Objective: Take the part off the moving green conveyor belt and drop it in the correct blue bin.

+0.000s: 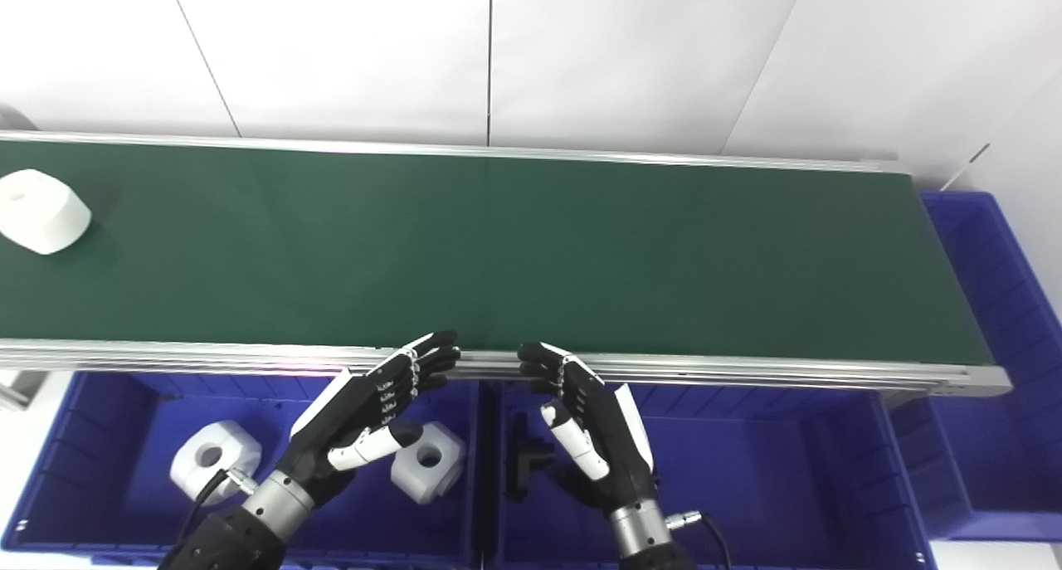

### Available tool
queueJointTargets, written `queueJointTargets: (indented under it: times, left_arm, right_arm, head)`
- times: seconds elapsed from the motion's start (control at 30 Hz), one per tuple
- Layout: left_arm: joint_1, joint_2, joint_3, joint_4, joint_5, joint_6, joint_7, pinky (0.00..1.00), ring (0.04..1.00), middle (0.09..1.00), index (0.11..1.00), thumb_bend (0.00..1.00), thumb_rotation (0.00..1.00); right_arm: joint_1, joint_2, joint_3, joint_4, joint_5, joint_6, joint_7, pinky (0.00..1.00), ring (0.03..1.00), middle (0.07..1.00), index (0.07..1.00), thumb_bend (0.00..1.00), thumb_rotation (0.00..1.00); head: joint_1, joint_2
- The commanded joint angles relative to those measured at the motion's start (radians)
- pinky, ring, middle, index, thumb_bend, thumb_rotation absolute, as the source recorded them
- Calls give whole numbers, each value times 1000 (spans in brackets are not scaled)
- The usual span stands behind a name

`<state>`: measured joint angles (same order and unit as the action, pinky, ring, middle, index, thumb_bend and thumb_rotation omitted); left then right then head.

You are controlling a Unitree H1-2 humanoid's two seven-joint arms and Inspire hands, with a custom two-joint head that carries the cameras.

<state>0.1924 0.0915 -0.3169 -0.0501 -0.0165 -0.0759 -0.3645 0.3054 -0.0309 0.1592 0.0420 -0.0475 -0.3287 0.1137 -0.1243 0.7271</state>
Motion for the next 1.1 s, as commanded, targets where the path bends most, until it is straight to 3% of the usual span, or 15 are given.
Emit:
queueJointTargets:
  times: [0.0,1.07]
  left_arm:
    - [-15,-4,-4,-20,-15,-30,-5,911,926,900,905,760,661]
    - [-17,-6,-3,-18,-23,-22,-9,913,927,903,905,776,659]
  right_arm:
    - [-8,1,0,-16,4,-10,0,743,789,802,768,778,887]
    - [-6,1,-1,-23,5,4,0,738,779,795,764,804,890]
  head:
    - [0,0]
    - [4,-3]
